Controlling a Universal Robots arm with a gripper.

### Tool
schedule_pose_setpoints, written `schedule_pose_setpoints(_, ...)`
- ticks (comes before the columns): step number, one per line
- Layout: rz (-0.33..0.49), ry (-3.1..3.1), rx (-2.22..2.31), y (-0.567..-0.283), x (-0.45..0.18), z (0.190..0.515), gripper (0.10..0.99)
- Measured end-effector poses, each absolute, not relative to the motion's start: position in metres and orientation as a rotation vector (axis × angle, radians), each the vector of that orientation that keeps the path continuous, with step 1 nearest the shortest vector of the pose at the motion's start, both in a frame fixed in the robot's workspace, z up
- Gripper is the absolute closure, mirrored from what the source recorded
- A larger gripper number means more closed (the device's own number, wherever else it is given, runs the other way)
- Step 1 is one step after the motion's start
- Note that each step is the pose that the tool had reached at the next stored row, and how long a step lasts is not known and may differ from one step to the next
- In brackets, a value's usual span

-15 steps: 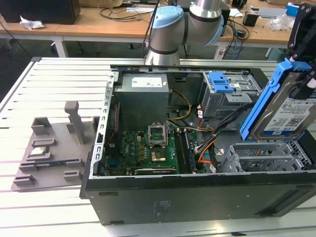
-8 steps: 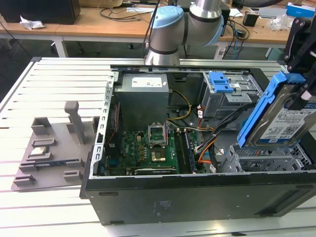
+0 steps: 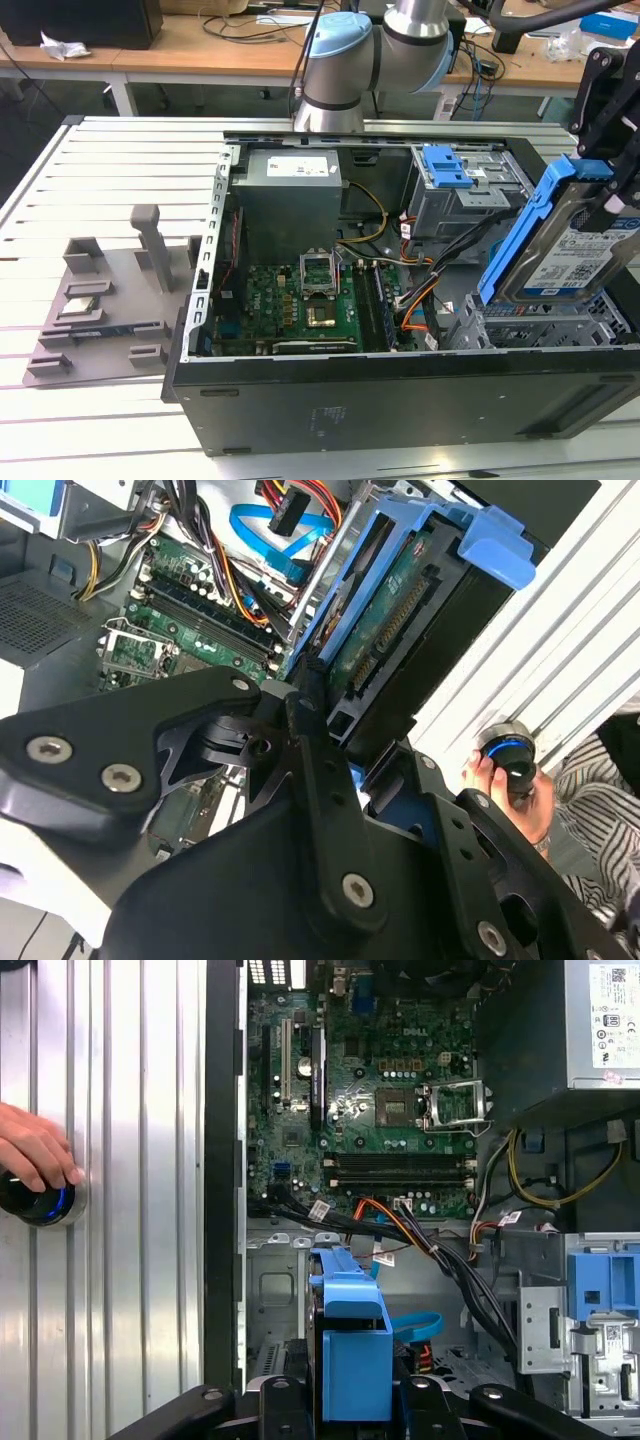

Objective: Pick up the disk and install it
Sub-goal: 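Pick up the disk, then insert the disk into the insertion slot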

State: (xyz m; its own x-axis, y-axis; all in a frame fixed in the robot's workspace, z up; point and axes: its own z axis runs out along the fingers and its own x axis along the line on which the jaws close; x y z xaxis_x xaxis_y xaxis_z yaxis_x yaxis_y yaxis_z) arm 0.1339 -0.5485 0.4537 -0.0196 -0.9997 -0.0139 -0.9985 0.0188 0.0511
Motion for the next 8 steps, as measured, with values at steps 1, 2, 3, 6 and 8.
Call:
schedule_pose_setpoints(1,-0.072,-2.224,2.181,-0.5485,0.1339,0.4537,0.718)
schedule_pose_setpoints(2,-0.072,-2.224,2.181,-0.5485,0.1339,0.4537,0.718)
schedule_pose_setpoints(3,-0.072,-2.224,2.181,-0.5485,0.1339,0.4537,0.718)
schedule_pose_setpoints(6,-0.072,-2.224,2.181,-0.5485,0.1339,0.453,0.718)
schedule_pose_setpoints(8,-0.072,-2.224,2.181,-0.5487,0.1339,0.4507,0.718)
